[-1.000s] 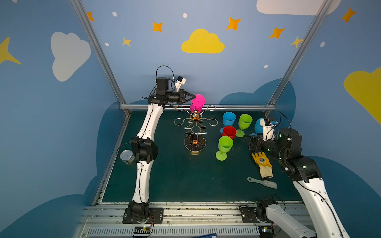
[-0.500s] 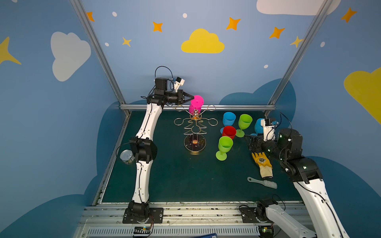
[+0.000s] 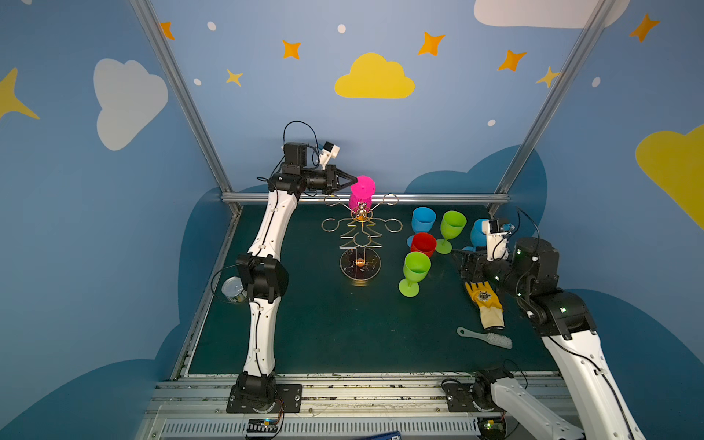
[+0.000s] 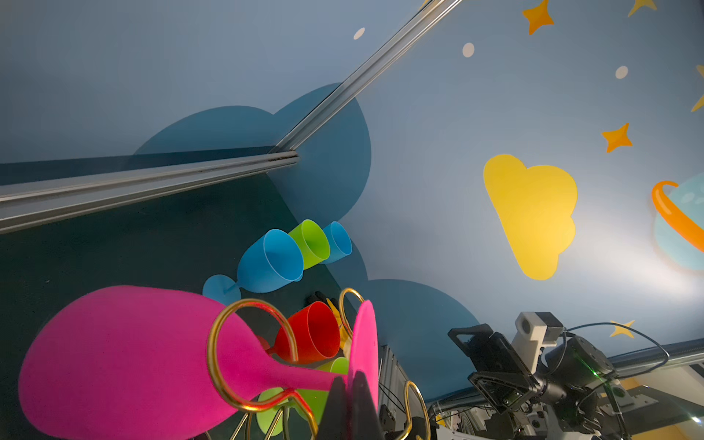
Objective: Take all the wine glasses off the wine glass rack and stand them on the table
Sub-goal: 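Lift the magenta glass by its foot up off the rack with the left gripper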
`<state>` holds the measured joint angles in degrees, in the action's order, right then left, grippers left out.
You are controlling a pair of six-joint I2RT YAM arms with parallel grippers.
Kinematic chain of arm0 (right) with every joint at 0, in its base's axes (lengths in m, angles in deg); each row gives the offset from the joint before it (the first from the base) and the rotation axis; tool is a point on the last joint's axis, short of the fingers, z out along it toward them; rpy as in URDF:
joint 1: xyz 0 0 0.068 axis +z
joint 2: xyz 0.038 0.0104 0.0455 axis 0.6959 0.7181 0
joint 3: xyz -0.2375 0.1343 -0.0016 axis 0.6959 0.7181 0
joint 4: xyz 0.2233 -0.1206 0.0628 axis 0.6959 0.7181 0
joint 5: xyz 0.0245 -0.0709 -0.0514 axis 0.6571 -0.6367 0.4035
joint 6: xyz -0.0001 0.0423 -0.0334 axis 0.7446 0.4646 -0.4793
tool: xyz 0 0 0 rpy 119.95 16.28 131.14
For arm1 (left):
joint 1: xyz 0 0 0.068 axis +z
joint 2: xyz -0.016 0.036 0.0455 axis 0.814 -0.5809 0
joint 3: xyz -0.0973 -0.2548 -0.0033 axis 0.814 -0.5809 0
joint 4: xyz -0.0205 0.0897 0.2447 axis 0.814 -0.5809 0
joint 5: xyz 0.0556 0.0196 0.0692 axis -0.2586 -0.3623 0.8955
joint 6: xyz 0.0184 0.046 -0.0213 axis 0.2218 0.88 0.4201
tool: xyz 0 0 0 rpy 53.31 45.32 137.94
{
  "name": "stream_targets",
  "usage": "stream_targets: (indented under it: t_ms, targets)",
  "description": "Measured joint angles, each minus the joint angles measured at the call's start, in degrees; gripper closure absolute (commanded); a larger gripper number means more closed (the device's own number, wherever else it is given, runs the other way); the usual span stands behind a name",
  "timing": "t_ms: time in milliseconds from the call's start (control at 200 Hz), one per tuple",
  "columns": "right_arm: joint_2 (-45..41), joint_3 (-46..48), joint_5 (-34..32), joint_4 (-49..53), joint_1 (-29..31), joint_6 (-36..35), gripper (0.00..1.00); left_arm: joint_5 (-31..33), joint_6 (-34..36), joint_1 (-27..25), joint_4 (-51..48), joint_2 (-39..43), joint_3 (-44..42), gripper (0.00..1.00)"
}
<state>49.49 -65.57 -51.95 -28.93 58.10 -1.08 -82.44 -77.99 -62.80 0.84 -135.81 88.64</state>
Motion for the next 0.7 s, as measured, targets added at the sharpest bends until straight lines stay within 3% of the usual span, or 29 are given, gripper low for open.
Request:
stream_targets:
  t_ms: [701]
  targets:
    - [-1.5,0.3,0.0,0.0,0.0,0.0,0.21,-0.3,1.5,-0.9,-3.4,1.2,-1.4,0.97]
